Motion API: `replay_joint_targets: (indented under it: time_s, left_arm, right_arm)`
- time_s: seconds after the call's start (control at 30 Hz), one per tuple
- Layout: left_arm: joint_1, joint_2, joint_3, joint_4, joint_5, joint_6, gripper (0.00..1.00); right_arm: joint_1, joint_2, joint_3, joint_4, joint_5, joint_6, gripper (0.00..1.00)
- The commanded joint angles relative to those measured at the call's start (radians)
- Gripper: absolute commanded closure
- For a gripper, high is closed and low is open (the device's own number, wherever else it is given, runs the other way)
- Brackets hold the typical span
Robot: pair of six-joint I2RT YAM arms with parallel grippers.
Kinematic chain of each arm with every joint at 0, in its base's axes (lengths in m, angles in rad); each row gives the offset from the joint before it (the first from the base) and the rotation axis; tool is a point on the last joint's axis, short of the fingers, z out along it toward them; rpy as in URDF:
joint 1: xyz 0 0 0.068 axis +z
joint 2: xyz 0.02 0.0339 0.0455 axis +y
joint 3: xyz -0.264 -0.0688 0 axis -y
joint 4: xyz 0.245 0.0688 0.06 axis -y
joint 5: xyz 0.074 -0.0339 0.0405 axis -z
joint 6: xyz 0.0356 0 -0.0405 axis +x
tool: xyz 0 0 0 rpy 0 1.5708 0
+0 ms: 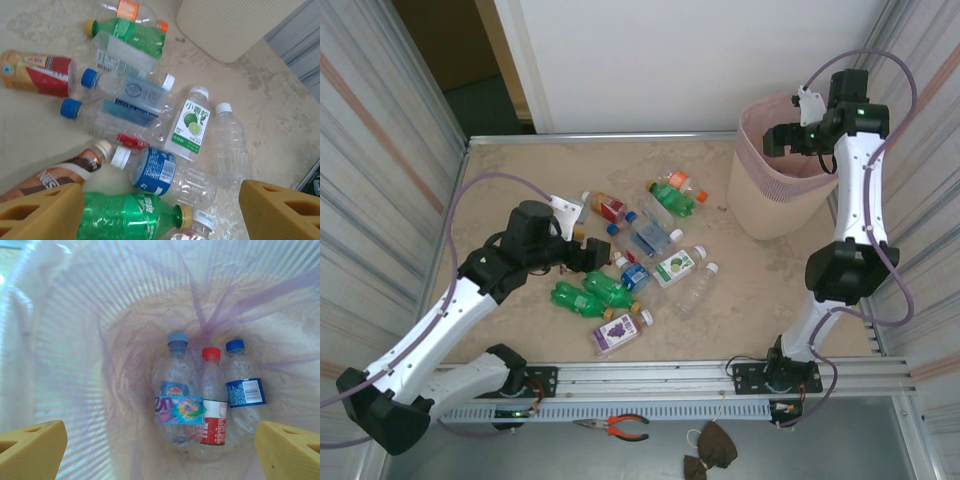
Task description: Put the plastic bottles in the bin
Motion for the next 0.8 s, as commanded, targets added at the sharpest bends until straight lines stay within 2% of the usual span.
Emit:
replay_joint_targets:
  time_s: [0.0, 0.27, 0.37, 0.47, 0.57, 0.77]
  left_arm:
    - [0.004, 0.018, 0.032, -0.094, -0.011, -0.053, 0.2]
    - [0.003, 0.064, 0.019, -0.219, -0.001, -0.09, 0.26]
    - [0.002, 0.074, 0.006, -0.281, -0.063, -0.165, 0.26]
    - [0.005, 0.065, -0.012, -0.343, -0.172, -0.327, 0.24]
    - [0.006, 0.046, -0.054, -0.348, -0.263, -0.542, 0.26]
    - [0.012, 0.042, -0.128, -0.366, -0.32, -0.913, 0.25]
  right_arm:
    - [0.021, -0.082, -0.02, 0.032, 0.021, 0.046, 0.05]
    - [0.075, -0.218, -0.115, 0.096, 0.04, 0.078, 0.06]
    - [0.105, -0.262, -0.165, 0.116, 0.051, 0.079, 0.06]
    - [0.135, -0.296, -0.201, 0.123, 0.073, 0.075, 0.07]
    - [0.168, -0.33, -0.231, 0.131, 0.092, 0.076, 0.07]
    - [0.24, -0.391, -0.317, 0.153, 0.111, 0.074, 0.07]
